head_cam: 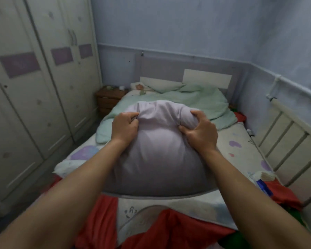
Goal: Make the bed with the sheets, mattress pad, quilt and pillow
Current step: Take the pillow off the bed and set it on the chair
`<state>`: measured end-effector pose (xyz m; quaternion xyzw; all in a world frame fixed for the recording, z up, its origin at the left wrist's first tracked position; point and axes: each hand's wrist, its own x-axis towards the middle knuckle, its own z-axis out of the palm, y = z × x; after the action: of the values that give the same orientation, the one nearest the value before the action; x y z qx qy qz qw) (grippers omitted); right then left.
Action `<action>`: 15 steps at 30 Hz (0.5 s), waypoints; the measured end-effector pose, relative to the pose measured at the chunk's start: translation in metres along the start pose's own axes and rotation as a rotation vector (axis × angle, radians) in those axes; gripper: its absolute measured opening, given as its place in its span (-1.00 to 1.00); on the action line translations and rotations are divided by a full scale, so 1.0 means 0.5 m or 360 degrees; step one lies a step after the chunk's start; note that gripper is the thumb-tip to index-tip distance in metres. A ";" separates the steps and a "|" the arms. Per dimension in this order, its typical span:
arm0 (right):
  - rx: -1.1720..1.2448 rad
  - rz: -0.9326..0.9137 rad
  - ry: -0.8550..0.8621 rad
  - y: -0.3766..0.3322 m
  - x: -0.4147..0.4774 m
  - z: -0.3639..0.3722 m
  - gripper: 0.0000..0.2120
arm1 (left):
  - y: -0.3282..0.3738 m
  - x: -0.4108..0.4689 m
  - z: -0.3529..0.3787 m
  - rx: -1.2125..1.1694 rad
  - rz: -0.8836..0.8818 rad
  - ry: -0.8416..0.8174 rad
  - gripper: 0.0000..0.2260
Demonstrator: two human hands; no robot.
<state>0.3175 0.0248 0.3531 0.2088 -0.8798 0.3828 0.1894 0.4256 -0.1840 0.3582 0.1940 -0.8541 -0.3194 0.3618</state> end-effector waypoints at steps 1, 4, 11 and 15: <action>0.0039 -0.0053 0.0002 -0.036 -0.006 -0.001 -0.44 | -0.002 -0.006 -0.044 0.0010 -0.0002 0.0045 -0.60; 0.0147 -0.0180 -0.0039 -0.144 -0.031 0.007 -0.44 | -0.014 -0.032 -0.174 0.0103 -0.0049 0.0192 -0.68; 0.0476 -0.0523 -0.0323 -0.377 -0.091 0.082 -0.44 | -0.038 -0.146 -0.445 0.0354 -0.0304 0.0644 -0.56; 0.0685 -0.0744 -0.0561 -0.495 -0.158 0.132 -0.44 | -0.054 -0.249 -0.560 0.0580 -0.0511 0.0897 -0.70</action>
<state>0.4994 -0.1607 0.4195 0.5021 -0.7267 0.4636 0.0689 0.7186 -0.2470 0.4278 0.4672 -0.7225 -0.1488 0.4875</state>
